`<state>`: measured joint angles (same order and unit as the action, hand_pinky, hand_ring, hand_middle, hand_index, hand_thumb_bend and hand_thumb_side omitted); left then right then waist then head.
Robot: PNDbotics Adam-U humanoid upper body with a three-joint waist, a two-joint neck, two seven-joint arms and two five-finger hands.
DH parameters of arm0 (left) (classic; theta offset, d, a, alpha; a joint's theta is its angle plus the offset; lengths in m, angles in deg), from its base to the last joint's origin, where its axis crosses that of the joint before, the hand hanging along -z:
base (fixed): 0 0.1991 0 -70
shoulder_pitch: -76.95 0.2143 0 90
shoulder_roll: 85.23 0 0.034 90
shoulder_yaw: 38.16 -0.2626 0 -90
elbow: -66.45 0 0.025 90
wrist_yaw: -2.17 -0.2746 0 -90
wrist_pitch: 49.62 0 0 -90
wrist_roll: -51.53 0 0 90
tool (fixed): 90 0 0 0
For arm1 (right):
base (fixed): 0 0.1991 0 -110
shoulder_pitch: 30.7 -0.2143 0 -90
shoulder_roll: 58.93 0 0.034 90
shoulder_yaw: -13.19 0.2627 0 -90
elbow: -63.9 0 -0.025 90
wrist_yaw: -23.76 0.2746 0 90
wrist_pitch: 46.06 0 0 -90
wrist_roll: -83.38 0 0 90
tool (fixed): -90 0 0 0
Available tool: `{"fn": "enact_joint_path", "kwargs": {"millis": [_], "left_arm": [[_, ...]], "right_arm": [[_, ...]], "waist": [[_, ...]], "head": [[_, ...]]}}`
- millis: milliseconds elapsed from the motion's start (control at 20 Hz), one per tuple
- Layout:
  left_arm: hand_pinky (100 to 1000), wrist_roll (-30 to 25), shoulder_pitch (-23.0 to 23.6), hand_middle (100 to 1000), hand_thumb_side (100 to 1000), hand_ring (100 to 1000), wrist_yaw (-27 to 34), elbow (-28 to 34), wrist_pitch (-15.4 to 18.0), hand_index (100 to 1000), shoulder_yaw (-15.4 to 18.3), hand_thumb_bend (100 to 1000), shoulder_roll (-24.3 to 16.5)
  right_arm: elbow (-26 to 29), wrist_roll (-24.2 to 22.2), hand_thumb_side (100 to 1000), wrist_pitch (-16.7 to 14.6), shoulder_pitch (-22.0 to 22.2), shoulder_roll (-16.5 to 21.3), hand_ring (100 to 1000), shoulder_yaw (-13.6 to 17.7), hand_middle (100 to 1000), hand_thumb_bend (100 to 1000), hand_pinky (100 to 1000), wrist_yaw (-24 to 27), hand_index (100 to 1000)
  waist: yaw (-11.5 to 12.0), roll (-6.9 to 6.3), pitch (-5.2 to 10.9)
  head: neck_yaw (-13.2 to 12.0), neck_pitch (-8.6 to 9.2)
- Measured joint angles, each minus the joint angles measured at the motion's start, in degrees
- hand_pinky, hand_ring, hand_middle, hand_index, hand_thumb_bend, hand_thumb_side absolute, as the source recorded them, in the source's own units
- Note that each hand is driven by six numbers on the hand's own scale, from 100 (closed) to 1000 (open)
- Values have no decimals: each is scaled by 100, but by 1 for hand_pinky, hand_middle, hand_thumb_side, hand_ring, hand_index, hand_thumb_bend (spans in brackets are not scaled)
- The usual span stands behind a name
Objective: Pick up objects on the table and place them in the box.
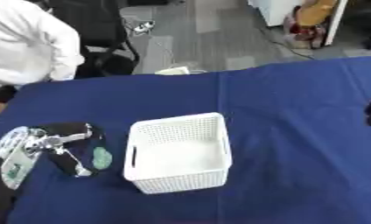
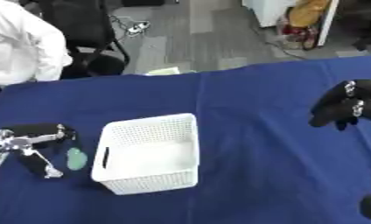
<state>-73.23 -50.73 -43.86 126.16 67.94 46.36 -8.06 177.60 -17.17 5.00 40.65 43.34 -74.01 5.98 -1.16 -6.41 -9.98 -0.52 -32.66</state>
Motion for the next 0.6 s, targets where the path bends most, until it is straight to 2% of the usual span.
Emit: {"fn": "enact_joint_path", "kwargs": {"millis": [200, 400, 600], "left_arm": [[100, -3, -21, 734, 204, 402, 10, -34, -4, 771, 0, 908, 0], [100, 2, -42, 689, 184, 371, 57, -36, -4, 718, 0, 840, 0], [100, 33, -42, 654, 168, 354, 105, -37, 0, 687, 0, 812, 0]], "right_arm": [[0, -10, 1000, 9, 0, 0, 247, 0, 514, 718, 100, 0, 594], [0, -11, 1000, 9, 0, 0, 247, 0, 511, 717, 100, 0, 594], [0, -11, 1000, 9, 0, 0, 247, 0, 510, 718, 100, 0, 594]], "waist": [[-1, 0, 0], [-3, 0, 0], [-8, 0, 0]], "head": [[0, 0], [0, 0], [0, 0]]}}
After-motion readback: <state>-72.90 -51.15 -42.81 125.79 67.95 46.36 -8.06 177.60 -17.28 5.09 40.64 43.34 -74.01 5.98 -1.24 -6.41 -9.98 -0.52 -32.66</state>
